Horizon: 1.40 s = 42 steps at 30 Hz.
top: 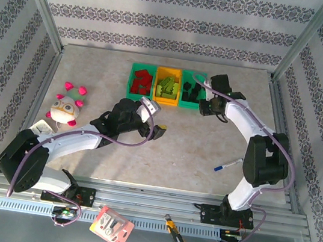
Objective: Sort the legos into containers by color
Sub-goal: Pick up the lego from the middle-right of the table, then place the lego in the container, then reset both arms
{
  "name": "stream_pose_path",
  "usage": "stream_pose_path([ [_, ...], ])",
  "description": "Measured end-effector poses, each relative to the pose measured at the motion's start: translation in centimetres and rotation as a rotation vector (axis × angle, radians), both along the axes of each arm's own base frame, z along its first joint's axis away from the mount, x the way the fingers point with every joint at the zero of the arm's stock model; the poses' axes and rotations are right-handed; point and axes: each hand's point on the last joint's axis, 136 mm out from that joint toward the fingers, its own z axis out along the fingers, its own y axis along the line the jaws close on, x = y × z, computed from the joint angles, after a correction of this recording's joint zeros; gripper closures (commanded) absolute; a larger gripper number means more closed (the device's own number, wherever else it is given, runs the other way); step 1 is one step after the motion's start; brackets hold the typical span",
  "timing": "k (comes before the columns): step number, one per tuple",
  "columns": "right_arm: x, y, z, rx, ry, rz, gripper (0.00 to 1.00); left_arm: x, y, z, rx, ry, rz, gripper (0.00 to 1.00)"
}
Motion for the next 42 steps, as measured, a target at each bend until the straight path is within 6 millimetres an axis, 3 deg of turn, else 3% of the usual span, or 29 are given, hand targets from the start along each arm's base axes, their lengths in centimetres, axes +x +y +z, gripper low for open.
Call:
stream_pose_path([
  [7, 7.2, 2.0, 2.8, 0.125, -0.206, -0.081, 0.76, 1.5, -1.3, 0.2, -0.099, -0.014, 0.019, 0.01],
  [11, 10.7, 2.9, 2.1, 0.175, -0.262, -0.117, 0.76, 2.3, -1.9, 0.4, -0.157, -0.02, 0.033, 0.01],
  [17, 13.7, 3.8, -0.1, 0.225, -0.268, -0.16, 0.69, 2.9, -2.3, 0.4, -0.195, -0.026, 0.04, 0.01],
  [18, 13.9, 3.8, -0.3, 0.231, -0.269, -0.165, 0.66, 2.9, -2.3, 0.5, -0.197, -0.025, 0.041, 0.01],
  [22, 14.3, 4.0, -0.1, 0.251, -0.278, -0.174, 0.28, 3.0, -2.3, 0.9, -0.211, -0.037, 0.041, 0.01],
  [24, 14.4, 4.1, 0.4, 0.256, -0.297, -0.169, 0.19, 3.0, -2.4, 1.0, -0.213, -0.039, 0.041, 0.01],
  [28, 13.0, 3.7, 1.6, 0.252, -0.324, -0.152, 0.09, 2.9, -1.5, 0.9, -0.206, -0.047, 0.075, 0.01],
  [33, 8.4, 2.1, 4.3, 0.236, -0.382, -0.126, 0.03, 2.8, 2.0, 1.9, -0.188, -0.074, 0.19, 0.01],
  [39, 1.0, -2.2, 7.9, 0.148, -0.539, -0.144, 0.02, 3.4, 10.7, 3.9, -0.145, -0.148, 0.427, 0.01],
  [42, -2.1, -5.4, 8.5, 0.096, -0.61, -0.202, 0.02, 3.6, 15.2, 3.6, -0.099, -0.177, 0.551, 0.01],
])
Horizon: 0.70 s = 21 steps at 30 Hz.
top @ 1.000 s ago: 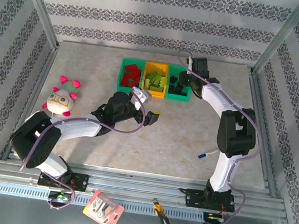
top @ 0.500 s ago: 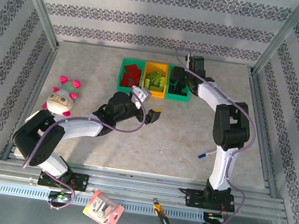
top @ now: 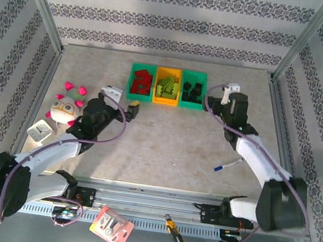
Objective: Sort the legos into containers by color
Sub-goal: Reset both arms
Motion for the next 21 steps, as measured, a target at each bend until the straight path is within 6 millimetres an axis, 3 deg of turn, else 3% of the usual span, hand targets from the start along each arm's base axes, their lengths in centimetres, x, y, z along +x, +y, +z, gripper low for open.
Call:
stream_pose_path([
  [4, -2.5, -4.8, -2.3, -0.027, -0.003, -0.131, 0.02, 0.5, 4.8, -2.9, 0.077, 0.049, 0.159, 0.01],
  [6, -3.4, -6.9, -5.1, -0.039, 0.037, -0.188, 0.02, 0.7, 7.3, -5.5, 0.125, 0.108, 0.245, 0.01],
  [9, -4.2, -8.4, -8.9, -0.033, 0.086, -0.225, 0.02, 0.3, 10.3, -9.5, 0.178, 0.198, 0.343, 0.01],
  [13, -3.8, -8.7, -11.7, -0.007, 0.103, -0.22, 0.02, 0.4, 13.2, -13.0, 0.191, 0.265, 0.419, 0.01],
  [16, -2.8, -8.3, -11.5, 0.008, 0.063, -0.199, 0.02, 1.7, 14.3, -13.8, 0.163, 0.259, 0.432, 0.01],
  [21, -1.7, -7.5, -11.2, 0.026, 0.021, -0.155, 0.02, 3.3, 14.4, -15.2, 0.122, 0.247, 0.4, 0.01],
])
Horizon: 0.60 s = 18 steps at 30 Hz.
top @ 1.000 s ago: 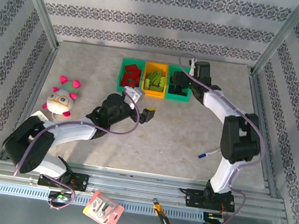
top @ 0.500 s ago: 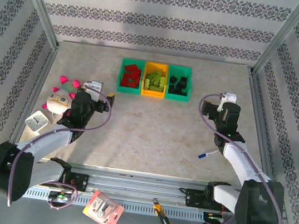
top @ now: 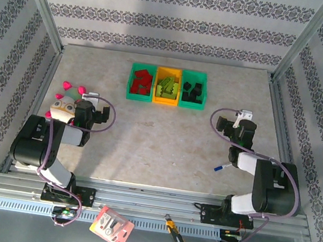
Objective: Sort the legos into containers by color
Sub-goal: Reset both arms
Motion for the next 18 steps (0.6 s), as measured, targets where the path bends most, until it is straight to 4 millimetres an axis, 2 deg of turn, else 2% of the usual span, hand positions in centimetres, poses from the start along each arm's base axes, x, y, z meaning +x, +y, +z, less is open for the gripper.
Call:
stream_pose_path([
  [9, 1.0, 1.3, 0.1, -0.02, -0.058, 0.061, 0.02, 0.7, -0.8, 1.2, -0.028, -0.06, -0.047, 0.01],
  [18, 1.3, 1.4, 1.1, -0.03, -0.105, 0.064, 0.02, 0.9, -0.9, 1.5, -0.029, -0.077, -0.05, 0.01],
])
